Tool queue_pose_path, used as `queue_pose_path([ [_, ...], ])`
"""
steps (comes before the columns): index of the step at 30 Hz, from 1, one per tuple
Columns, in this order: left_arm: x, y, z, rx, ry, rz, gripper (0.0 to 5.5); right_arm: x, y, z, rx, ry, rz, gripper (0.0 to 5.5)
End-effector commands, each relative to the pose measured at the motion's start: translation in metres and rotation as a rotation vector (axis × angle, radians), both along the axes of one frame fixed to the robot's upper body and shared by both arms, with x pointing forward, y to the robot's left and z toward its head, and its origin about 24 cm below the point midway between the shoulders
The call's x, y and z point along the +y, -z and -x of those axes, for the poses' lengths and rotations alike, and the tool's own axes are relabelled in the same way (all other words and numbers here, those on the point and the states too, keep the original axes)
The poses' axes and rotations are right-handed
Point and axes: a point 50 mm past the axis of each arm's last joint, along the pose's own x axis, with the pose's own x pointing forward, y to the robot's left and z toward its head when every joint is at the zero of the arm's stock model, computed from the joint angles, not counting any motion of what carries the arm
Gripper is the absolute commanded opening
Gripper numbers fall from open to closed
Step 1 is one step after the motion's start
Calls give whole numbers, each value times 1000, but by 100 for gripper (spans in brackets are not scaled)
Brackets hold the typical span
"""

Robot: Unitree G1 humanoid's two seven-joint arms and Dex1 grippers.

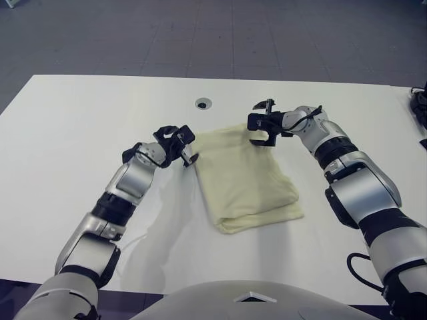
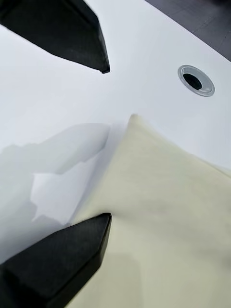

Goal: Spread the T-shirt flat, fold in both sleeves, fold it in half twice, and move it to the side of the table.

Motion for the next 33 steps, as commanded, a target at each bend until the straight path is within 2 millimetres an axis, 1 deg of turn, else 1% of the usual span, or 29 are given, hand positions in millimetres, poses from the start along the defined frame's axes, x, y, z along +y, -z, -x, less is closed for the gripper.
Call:
queue_pose_path([
  [1,-1,-8,-30,-31,65,-68,540,-17,8,4,44,32,65,538],
  [4,-7,-27,-33,-80,147,18,540,-14,-10,-2,-47,52,-72,538],
  [6,-2,-45,-23,-112,178,111,540,-17,-27,-2,-93,50,-189,538],
  [8,7,-64,2,-135,209,177,540,-25,-41,8,-86,29,-312,538],
  [9,12,-71,18,-139,225,196,540,-30,-46,19,-58,9,-372,538],
  [10,17,-77,41,-119,253,222,540,-36,-49,37,14,-7,-450,538],
  [11,19,-80,57,-99,273,234,540,-38,-51,52,71,-24,-496,538],
  [12,23,-82,83,-49,316,271,540,-42,-51,78,204,-76,-538,538],
  [13,28,-81,116,39,369,310,540,-50,-49,111,379,-125,-555,538],
  [15,31,-82,168,210,464,350,540,-60,-49,163,684,-183,-544,538],
  [16,32,-82,185,280,497,364,540,-66,-49,180,793,-185,-528,538],
  [17,32,-81,197,332,516,365,540,-71,-48,192,860,-180,-509,538],
  [18,31,-79,205,360,526,349,540,-74,-48,200,901,-175,-495,538],
  [19,31,-78,209,372,528,336,540,-75,-48,204,918,-169,-487,538],
  [21,28,-70,218,397,529,304,540,-72,-49,214,940,-183,-465,538],
  [23,23,-61,220,373,509,253,540,-67,-48,222,919,-189,-436,538],
  [27,16,-47,216,228,451,78,540,-60,-36,229,736,-176,-333,538],
  [30,10,-37,216,108,463,-79,540,-53,-23,239,610,-215,-244,538],
  [33,5,-22,211,2,463,-193,540,-52,-5,241,474,-269,-136,538],
])
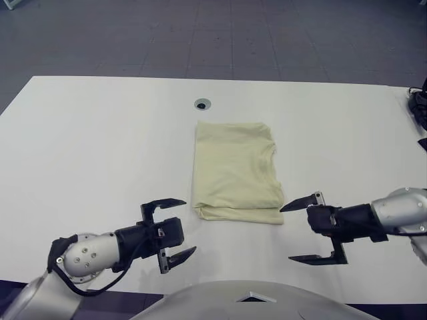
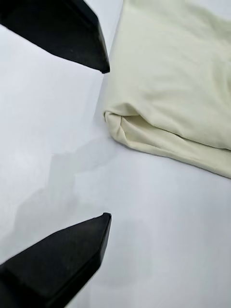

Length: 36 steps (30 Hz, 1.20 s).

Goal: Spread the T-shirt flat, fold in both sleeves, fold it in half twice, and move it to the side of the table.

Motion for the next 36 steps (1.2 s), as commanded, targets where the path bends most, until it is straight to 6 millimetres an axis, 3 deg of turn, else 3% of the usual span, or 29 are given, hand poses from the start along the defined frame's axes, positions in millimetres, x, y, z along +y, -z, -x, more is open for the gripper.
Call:
queue_pose_path([
  [1,-6,20,-7,-161,33,-122,540,2,21,2,-191,-64,85,538],
  [5,-10,42,-17,-224,63,-211,488,3,38,-4,-282,-41,117,540],
  [12,-16,52,-34,-256,80,-234,361,11,51,-26,-393,-43,138,426],
  [29,-23,57,-39,-259,129,-238,29,7,51,-35,-398,-59,160,110],
  [36,-20,53,-36,-210,155,-220,7,8,47,-35,-359,-67,138,8],
])
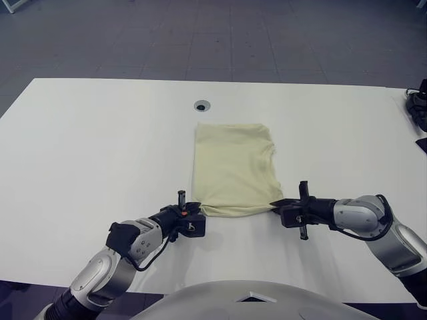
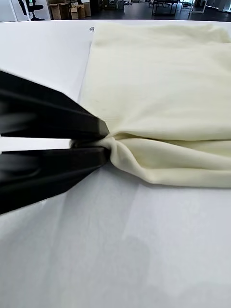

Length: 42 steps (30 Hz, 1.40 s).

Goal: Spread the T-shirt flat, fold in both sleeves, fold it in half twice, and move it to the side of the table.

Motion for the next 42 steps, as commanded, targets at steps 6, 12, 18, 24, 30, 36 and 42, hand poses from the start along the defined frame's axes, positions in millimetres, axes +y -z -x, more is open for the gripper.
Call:
queue_pose_path([
  [6,10,-17,24,254,59,29,7,-3,-22,9,366,42,-126,8],
  [12,13,-30,51,522,69,106,7,-21,-28,30,670,81,-49,8],
  [18,14,-50,31,566,-12,297,7,-21,-51,6,663,130,-122,8],
  [24,19,-79,-14,558,-62,516,7,-16,-86,-46,541,147,-205,8],
  [30,35,-101,-71,511,-147,658,7,-15,-91,-99,425,191,-181,8],
  [36,37,-79,-98,520,-236,685,7,-12,-71,-130,411,231,-165,8],
  [42,37,-60,-115,511,-312,691,7,-7,-50,-147,400,262,-161,8],
])
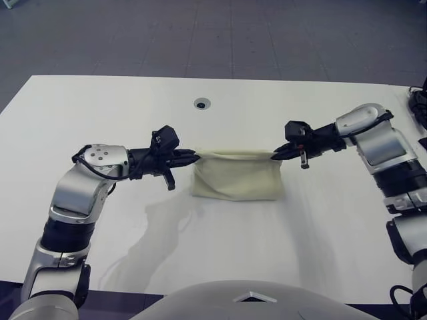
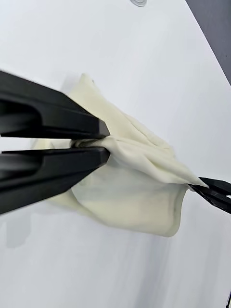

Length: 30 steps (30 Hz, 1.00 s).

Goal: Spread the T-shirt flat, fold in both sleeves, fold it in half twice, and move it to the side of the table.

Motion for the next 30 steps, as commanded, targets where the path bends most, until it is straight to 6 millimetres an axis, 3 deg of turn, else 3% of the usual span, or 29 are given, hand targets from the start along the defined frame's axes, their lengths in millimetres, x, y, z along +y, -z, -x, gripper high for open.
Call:
queue_pose_path([
  [1,2,7,-16,-18,-64,-27,7,1,3,-11,-28,20,20,8],
  [2,2,10,-20,-17,-97,-31,7,2,4,-13,-55,22,27,8],
  [3,3,12,-24,-15,-127,-23,43,4,4,-16,-96,41,17,8],
  [7,5,2,-41,-54,-281,71,106,5,-6,-31,-307,206,-72,89],
  [11,15,-14,-47,-104,-425,141,183,7,-13,-29,-458,256,-118,163],
  [15,19,-10,-39,-131,-474,82,250,21,-5,-11,-526,125,-135,227],
  [19,11,-8,-33,-146,-459,53,318,34,1,-2,-587,-12,-118,292],
  [24,1,-9,-30,-168,-427,39,405,49,2,-6,-638,-139,-69,375],
  [30,-2,-12,-35,-185,-423,29,518,62,12,-17,-657,-167,-15,484],
])
